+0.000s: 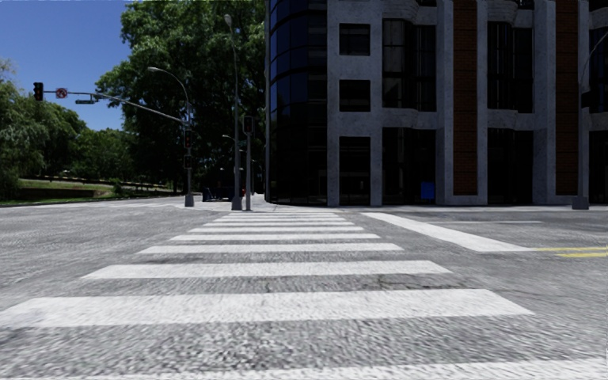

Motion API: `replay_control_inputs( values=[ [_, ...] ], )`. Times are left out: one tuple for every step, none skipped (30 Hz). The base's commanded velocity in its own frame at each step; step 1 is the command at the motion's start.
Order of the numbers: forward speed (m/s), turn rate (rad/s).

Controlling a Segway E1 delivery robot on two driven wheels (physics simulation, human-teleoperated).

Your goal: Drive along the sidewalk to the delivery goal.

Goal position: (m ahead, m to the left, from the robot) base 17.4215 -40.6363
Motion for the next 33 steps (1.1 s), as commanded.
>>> replay_control_inputs(
  values=[
    [2.0,0.0],
    [2.0,0.0],
    [2.0,0.0],
    [2.0,0.0],
    [2.0,0.04],
    [2.0,0.13],
    [2.0,0.18],
    [2.0,0.18],
    [2.0,0.25],
    [2.0,0.29],
    [2.0,0.29],
    [2.0,0.3],
    [2.0,0.3],
    [2.0,0.23],
    [2.0,0.23],
    [2.0,0.17],
    [2.0,0.12],
    [2.0,0.04],
    [2.0,0.04],
    [2.0,0.03],
    [2.0,0.02],
    [2.0,0.02],
    [2.0,0.02],
    [2.0,0.02],
    [2.0,0.02],
    [2.0,0.02],
    [2.0,0.0],
    [2.0,0.0],
    [2.0,0.0],
    [2.0,0.0],
    [2.0,0.0],
    [2.0,0.0],
    [2.0,0.0]
  ],
)
